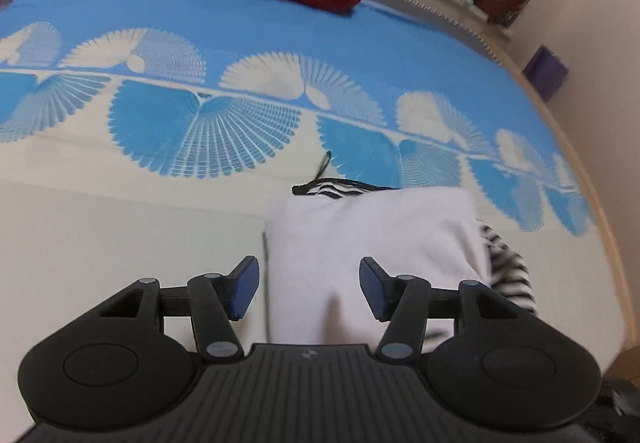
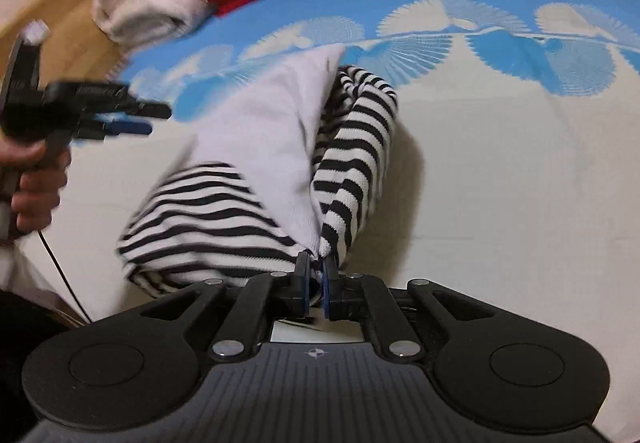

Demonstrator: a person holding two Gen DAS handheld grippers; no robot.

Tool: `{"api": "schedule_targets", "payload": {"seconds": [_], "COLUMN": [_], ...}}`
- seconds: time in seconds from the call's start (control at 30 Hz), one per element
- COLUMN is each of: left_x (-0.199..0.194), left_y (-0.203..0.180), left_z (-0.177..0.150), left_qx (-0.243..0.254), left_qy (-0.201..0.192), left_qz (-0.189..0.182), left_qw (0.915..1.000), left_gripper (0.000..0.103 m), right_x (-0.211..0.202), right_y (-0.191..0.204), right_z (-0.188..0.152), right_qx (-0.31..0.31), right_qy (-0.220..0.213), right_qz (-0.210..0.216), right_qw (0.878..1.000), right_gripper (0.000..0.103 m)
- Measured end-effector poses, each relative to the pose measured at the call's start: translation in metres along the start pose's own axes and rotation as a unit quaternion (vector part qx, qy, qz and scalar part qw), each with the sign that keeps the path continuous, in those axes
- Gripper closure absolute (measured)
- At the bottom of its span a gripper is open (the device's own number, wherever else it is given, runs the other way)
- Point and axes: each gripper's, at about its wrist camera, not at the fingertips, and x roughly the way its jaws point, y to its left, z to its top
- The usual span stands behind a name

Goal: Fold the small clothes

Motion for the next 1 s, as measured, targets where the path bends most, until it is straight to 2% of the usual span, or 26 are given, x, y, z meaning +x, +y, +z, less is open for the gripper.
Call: {"api": "schedule_targets", "payload": {"seconds": [0.13,0.23,0.27,0.33,0.47,0.53,0.57,0.63,0.7,0.77,0.83,0.93,1.0], "left_x": [-0.035,-0.027,-0.021,-0.007,-0.021,-0.023,-0.020,-0.010,0.010,0.034,0.040,0.040,0.038], "left_y": [-0.017,-0.036,-0.035,-0.036,-0.041,-0.044,-0.049,-0.062,-0.069,-0.075,-0.082,-0.077,-0.070], "left_z": [-0.031,-0.061,-0.072,-0.080,-0.077,-0.081,-0.085,-0.095,-0.110,-0.127,-0.133,-0.127,-0.123], "left_qx": [0.054,0.099,0.105,0.094,0.101,0.103,0.118,0.175,0.229,0.276,0.307,0.275,0.257], "left_qy": [0.000,0.005,0.017,0.050,0.014,0.029,0.039,0.063,0.108,0.155,0.151,0.159,0.162], "left_qz": [-0.019,-0.022,-0.018,-0.020,-0.063,-0.098,-0.107,-0.101,-0.069,-0.038,-0.025,-0.030,-0.033], "left_qw": [0.9984,0.9948,0.9941,0.9941,0.9928,0.9894,0.9864,0.9773,0.9649,0.9478,0.9393,0.9478,0.9524], "left_gripper": [0.043,0.045,0.054,0.065,0.065,0.065,0.065,0.065,0.062,0.062,0.062,0.062,0.061], "right_x": [-0.008,-0.022,-0.029,-0.046,-0.068,-0.078,-0.081,-0.079,-0.060,-0.038,-0.018,-0.001,0.005], "right_y": [0.004,-0.001,-0.006,-0.012,-0.020,-0.024,-0.028,-0.038,-0.054,-0.063,-0.062,-0.049,-0.049], "right_z": [0.001,0.000,-0.004,-0.008,-0.011,-0.012,-0.013,-0.018,-0.025,-0.031,-0.032,-0.029,-0.026], "right_qx": [0.009,0.031,0.040,0.061,0.078,0.079,0.080,0.092,0.123,0.126,0.122,0.086,0.106], "right_qy": [-0.011,-0.029,-0.037,-0.053,-0.074,-0.076,-0.071,-0.039,0.027,0.078,0.106,0.105,0.106], "right_qz": [0.003,0.018,0.027,0.041,0.041,0.042,0.040,0.021,-0.019,-0.067,-0.074,-0.096,-0.099], "right_qw": [1.000,0.999,0.998,0.996,0.993,0.993,0.993,0.995,0.992,0.987,0.984,0.986,0.984], "right_gripper": [0.098,0.098,0.098,0.098,0.098,0.099,0.099,0.099,0.099,0.099,0.099,0.097,0.091]}}
